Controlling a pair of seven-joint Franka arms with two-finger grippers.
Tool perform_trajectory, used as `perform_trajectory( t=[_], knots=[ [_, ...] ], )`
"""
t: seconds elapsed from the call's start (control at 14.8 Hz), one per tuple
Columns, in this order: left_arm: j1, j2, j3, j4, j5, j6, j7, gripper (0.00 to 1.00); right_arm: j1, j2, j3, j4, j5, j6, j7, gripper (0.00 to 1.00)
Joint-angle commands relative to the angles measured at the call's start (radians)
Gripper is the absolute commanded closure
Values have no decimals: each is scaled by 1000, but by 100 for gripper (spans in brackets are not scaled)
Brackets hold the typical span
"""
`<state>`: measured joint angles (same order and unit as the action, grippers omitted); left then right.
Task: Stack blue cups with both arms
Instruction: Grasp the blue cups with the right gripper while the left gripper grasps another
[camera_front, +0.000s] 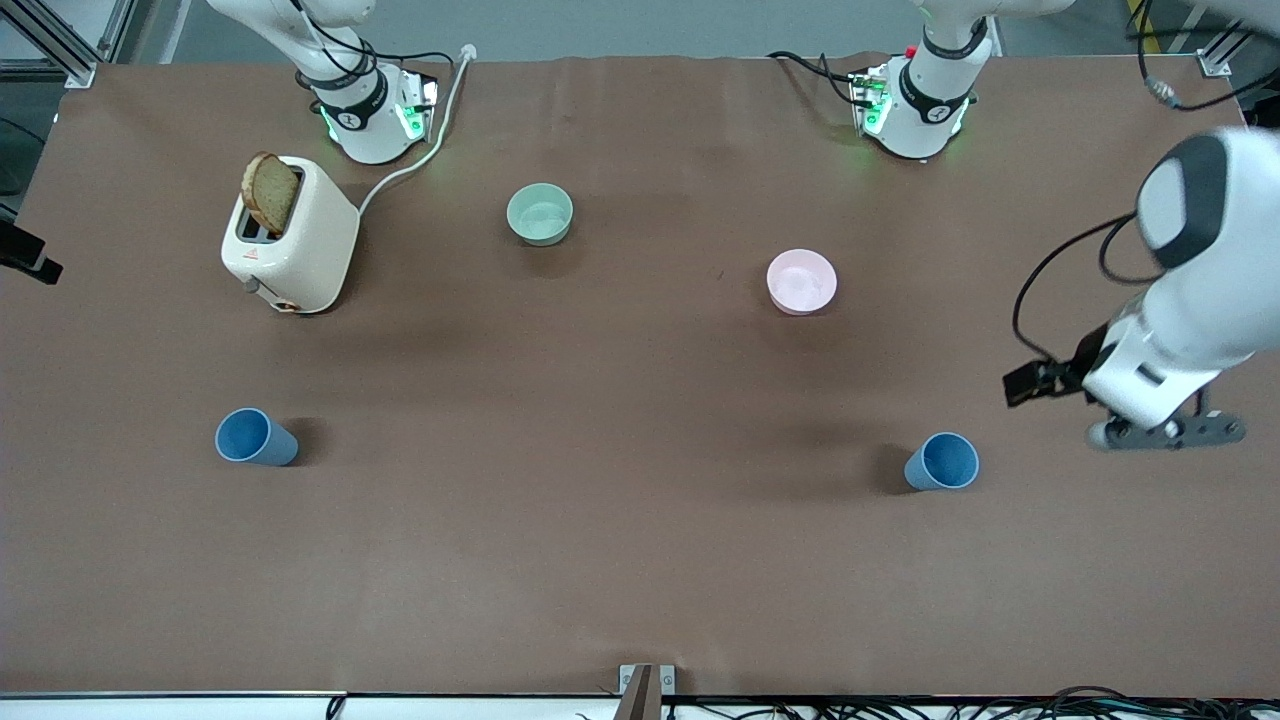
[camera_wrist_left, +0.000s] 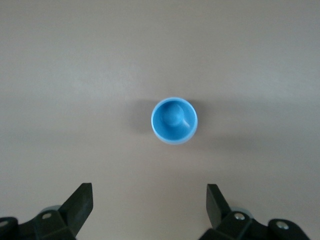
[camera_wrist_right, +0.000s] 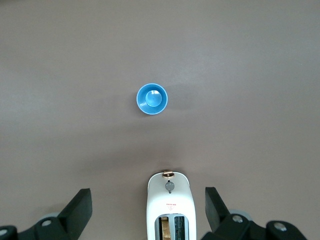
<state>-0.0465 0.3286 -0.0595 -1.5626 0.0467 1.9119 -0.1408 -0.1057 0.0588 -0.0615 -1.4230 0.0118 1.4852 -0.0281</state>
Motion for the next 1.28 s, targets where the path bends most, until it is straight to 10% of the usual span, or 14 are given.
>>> perform_trajectory(
  t=[0.0, 0.61, 1.01, 1.22],
  knots=[
    [-3, 102, 1, 15, 71, 100, -8, 0, 8, 4, -5, 12, -15, -11, -1, 0],
    [20, 294, -5, 29, 10, 171, -79, 18, 9, 79, -5, -32, -15, 44, -4, 0],
    [16, 326, -10, 29, 10, 171, -77, 91, 8, 246, -6, -231, -23, 459, -18, 0],
    [1, 313, -10, 29, 25, 170, -76, 100, 1, 352, -6, -264, -24, 611, -44, 0]
  ],
)
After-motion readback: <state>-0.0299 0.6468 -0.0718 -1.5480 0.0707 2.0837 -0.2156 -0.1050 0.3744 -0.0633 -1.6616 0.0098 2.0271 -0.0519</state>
